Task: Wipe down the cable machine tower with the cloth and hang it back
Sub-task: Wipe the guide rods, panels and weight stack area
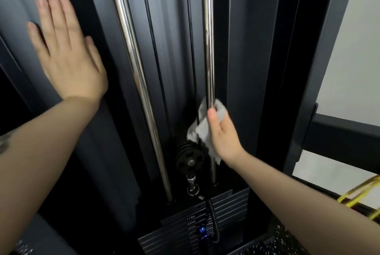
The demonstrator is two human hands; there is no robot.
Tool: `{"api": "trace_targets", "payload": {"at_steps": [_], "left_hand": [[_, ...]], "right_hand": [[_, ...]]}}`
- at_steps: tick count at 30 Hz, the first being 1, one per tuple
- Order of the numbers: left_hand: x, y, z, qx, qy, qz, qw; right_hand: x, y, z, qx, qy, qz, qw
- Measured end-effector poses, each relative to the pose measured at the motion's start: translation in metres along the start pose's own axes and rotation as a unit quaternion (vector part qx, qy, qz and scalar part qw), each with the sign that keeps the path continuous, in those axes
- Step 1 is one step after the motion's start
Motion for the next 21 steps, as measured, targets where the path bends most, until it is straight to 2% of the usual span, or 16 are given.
{"api": "trace_targets", "payload": {"at_steps": [3,5,8,11,14,16,18,21], "left_hand": [[-0.028,0.021,-0.026,-0.018,-0.039,0.002,0.999],[-0.028,0.050,-0.028,-0.015,-0.041,0.019,0.999],[-0.018,0.081,-0.019,-0.017,-0.037,0.056,0.998],[-0.017,0.090,-0.022,-0.022,-0.043,0.049,0.998],[-0.013,0.091,-0.023,-0.033,-0.066,0.044,0.996],[-0.011,0.091,-0.024,-0.027,-0.077,0.043,0.996],[-0.012,0.092,-0.024,-0.023,-0.078,0.037,0.996],[-0.013,0.093,-0.025,-0.018,-0.078,0.029,0.996]], "right_hand": [[-0.003,-0.027,0.039,-0.054,0.004,-0.028,0.998],[-0.005,-0.025,0.041,-0.076,0.020,-0.017,0.997],[-0.004,-0.006,-0.002,-0.048,-0.007,0.015,0.999],[0.005,0.027,-0.049,0.013,-0.046,0.044,0.998],[0.005,0.037,-0.038,0.028,-0.032,0.060,0.997],[0.001,0.016,-0.014,-0.009,-0.019,0.042,0.999],[0.001,-0.003,0.007,-0.052,-0.053,0.054,0.996],[0.003,0.003,-0.004,-0.068,-0.119,0.083,0.987]]}}
Point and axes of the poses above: each hand's wrist, its own y-axis away from the middle knuckle, its own x-axis out of the palm, z = x × y, the point moved 6 cm from there along -y, towards the middle knuckle, and after that the axes turned 2 degrees about x, right-handed, at the moved point
